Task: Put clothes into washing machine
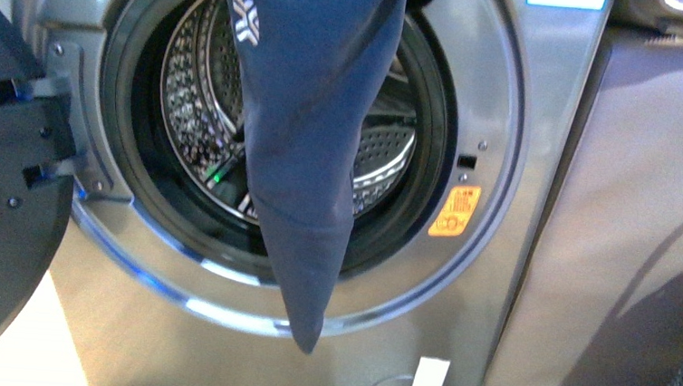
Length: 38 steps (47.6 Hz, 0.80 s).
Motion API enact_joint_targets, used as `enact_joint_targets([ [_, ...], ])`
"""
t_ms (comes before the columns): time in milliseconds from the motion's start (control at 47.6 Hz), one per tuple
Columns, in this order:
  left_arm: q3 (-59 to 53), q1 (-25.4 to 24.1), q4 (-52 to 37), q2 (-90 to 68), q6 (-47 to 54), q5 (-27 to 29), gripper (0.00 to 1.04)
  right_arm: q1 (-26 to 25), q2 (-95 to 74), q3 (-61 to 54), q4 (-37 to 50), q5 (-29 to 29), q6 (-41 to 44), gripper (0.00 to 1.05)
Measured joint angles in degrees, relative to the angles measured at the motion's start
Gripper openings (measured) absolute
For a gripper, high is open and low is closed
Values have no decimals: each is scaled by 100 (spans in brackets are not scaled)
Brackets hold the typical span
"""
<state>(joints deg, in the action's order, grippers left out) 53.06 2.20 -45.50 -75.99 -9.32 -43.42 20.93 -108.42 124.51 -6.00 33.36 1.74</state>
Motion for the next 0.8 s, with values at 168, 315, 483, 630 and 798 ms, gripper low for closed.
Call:
enact_joint_targets([
  [168,850,138,-28,-911,-348,-229,98,0,0,0,0,0,0,11],
  [315,1235,455,-269,-1423,-826,-356,98,0,0,0,0,0,0,11],
  [483,1506,828,-940,-1624,-1563,-372,98,0,0,0,0,-2,0,11],
  [630,1714,1117,-955,-1661,-1862,-295,98,-2,0,0,0,-7,2,11],
  [798,2168,1596,415,-1871,-791,750,98,-2,0,0,0,-11,7,11],
])
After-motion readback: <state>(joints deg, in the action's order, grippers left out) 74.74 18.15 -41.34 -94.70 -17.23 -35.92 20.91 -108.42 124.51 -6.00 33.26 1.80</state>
